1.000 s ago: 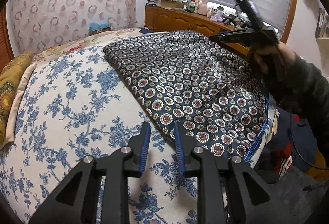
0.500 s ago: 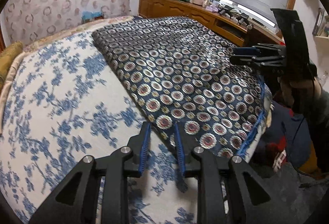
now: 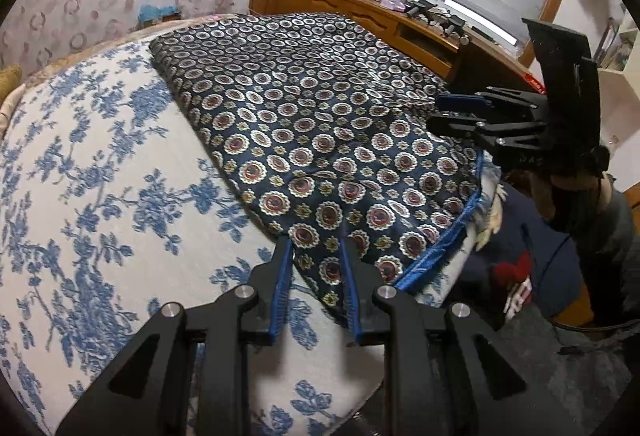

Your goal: Fold small clothes

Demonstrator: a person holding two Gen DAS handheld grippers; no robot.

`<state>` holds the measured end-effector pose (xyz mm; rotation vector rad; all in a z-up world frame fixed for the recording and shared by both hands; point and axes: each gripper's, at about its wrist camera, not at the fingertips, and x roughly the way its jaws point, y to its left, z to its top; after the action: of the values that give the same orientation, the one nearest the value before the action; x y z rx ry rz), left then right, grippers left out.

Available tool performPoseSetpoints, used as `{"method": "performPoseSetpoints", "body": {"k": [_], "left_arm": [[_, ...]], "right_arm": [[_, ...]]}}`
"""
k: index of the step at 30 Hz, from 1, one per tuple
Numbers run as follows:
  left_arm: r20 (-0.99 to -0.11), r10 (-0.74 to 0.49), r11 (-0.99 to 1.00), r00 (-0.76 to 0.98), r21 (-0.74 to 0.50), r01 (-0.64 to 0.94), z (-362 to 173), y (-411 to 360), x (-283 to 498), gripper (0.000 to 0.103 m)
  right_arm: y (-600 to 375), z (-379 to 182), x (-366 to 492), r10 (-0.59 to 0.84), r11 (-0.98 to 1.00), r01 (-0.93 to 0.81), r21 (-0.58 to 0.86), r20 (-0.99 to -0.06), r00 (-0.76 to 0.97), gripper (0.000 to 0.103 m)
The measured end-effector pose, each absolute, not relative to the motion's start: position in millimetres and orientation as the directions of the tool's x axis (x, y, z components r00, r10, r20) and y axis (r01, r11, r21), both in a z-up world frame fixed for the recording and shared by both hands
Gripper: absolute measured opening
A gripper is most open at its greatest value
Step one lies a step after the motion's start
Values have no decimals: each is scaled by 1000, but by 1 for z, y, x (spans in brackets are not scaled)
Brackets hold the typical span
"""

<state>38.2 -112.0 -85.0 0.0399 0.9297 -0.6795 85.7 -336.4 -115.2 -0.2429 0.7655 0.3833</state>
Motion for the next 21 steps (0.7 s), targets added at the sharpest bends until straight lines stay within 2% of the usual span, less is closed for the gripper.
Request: {"method": "performPoseSetpoints", "body": {"k": [3,5,6,15,21], "left_arm": [[-744,-548,774,382,-278,569,-84,-113,39,20],[-740,-564,760,366,-291,582,-85,-114,40,3],[-735,-568,757,369,-292,584,-83,-114,39,1],[-629,-611,749,481,-262,608,-26,-117,53,0],[-603,-602,763,523,-242,599,-8,-125,81,0]], "right_arm": [[-337,-114,81,275,901,-431,-49,-704,655,51],[-336,-113,78,280,898,-437,-48,-703,654,52],[-335,-112,77,282,897,-439,-48,-703,653,52],[-331,-95,56,341,878,-478,-13,-684,645,53],[-323,-83,41,377,851,-524,-14,-679,630,53]]}}
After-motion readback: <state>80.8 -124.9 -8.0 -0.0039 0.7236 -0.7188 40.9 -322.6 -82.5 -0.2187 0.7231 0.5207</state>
